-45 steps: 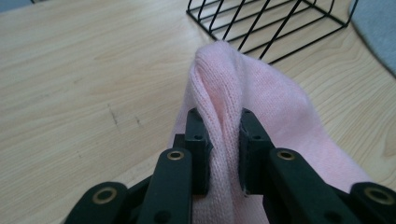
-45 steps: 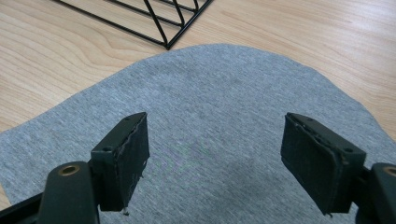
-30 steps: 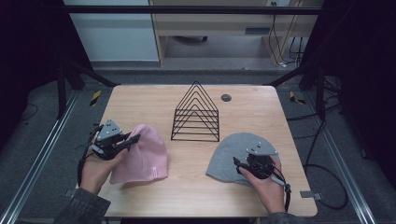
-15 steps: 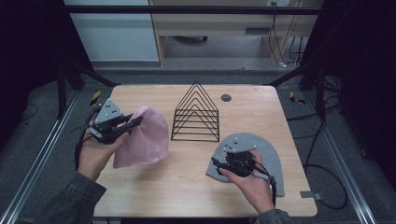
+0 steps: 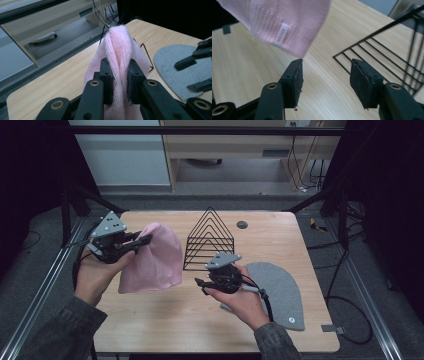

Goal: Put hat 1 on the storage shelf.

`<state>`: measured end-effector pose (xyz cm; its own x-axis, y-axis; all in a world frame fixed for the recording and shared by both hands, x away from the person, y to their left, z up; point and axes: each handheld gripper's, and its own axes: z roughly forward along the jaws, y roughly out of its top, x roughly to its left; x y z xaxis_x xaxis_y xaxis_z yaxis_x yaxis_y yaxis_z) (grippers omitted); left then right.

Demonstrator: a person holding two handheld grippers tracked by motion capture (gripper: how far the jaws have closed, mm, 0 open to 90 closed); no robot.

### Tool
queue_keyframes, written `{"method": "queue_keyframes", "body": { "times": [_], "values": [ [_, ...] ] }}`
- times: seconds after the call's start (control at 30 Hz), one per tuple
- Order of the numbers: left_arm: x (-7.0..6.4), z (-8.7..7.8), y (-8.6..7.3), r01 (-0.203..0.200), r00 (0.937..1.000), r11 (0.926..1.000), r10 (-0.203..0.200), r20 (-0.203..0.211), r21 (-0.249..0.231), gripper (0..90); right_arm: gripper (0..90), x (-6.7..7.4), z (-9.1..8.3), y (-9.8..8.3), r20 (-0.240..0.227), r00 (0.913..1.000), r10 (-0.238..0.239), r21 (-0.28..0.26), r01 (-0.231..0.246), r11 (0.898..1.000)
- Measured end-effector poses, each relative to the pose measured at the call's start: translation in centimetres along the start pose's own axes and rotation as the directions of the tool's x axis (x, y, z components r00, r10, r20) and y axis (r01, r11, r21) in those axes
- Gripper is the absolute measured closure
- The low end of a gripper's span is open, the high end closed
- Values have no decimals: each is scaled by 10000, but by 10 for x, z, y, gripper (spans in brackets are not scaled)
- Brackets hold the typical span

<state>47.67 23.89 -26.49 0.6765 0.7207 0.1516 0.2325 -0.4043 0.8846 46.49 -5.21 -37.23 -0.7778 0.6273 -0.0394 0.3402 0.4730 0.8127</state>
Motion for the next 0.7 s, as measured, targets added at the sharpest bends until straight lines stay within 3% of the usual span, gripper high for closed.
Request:
{"method": "queue_keyframes", "body": {
  "times": [0.1, 0.27, 0.47, 0.5, 0.57, 0.7],
  "values": [
    [-3, -3, 6, -114, 9999, 9999, 115, 65, -59, 774, 452, 3, 10, 7, -337, 9994, 116, -39, -118, 9999],
    [-9, -4, 16, -278, 9992, 9995, 281, 286, -124, 774, 481, 3, 21, 19, -499, 9987, 29, -26, -30, 10000],
    [-12, -3, 30, -139, 9974, 9994, 161, 699, -324, 774, 473, -4, 23, 36, -850, 9964, 21, -106, -30, 9999],
    [-11, -3, 33, -187, 9973, 9992, 211, 705, -344, 773, 491, -7, 23, 38, -882, 9961, 38, -132, -50, 9999],
    [-10, -2, 38, -148, 9972, 9986, 184, 720, -498, 773, 635, -13, 24, 41, -1257, 9920, 79, -222, -108, 9997],
    [-4, 1, 41, 92, 9967, 9976, -36, 813, -686, 773, 812, -19, 14, 47, -1454, 9894, -24, -582, -62, 9983]
  ]
}}
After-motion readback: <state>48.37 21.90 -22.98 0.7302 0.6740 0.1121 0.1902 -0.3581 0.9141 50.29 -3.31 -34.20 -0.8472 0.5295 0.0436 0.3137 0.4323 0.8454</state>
